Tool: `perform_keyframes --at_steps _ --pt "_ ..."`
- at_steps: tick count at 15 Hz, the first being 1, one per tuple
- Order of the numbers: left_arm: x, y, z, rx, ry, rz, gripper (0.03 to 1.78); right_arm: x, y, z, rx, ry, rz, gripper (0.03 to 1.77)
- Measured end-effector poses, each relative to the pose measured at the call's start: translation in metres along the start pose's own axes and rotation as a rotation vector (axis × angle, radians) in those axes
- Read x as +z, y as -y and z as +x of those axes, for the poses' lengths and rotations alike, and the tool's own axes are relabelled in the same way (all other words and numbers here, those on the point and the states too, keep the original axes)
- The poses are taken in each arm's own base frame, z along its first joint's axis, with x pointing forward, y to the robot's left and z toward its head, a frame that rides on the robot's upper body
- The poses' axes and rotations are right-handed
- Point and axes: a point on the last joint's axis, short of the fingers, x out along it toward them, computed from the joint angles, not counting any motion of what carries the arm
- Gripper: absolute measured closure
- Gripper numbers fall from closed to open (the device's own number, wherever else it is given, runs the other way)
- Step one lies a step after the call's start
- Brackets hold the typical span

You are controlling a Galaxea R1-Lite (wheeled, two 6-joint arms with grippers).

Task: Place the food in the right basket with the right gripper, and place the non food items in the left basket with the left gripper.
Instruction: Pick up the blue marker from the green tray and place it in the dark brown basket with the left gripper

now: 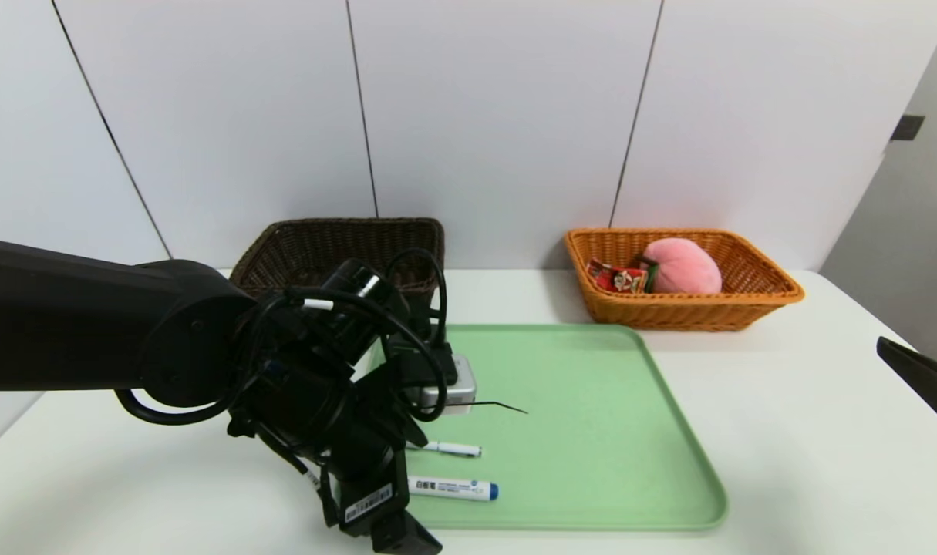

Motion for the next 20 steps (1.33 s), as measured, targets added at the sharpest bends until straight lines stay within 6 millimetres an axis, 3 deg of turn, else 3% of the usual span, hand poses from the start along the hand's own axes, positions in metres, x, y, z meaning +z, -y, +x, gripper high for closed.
perform_keyframes --at_steps 9,20 --pt "-0.002 -0.006 0.014 0.002 -0.014 -0.005 0.12 -0.002 0.0 -0.002 0.0 0.0 0.0 0.09" --pt "0.0 -0.004 0.009 -0.002 0.003 -0.081 0.12 -0.006 -0.001 -0.007 0.004 0.002 0.0 0.09"
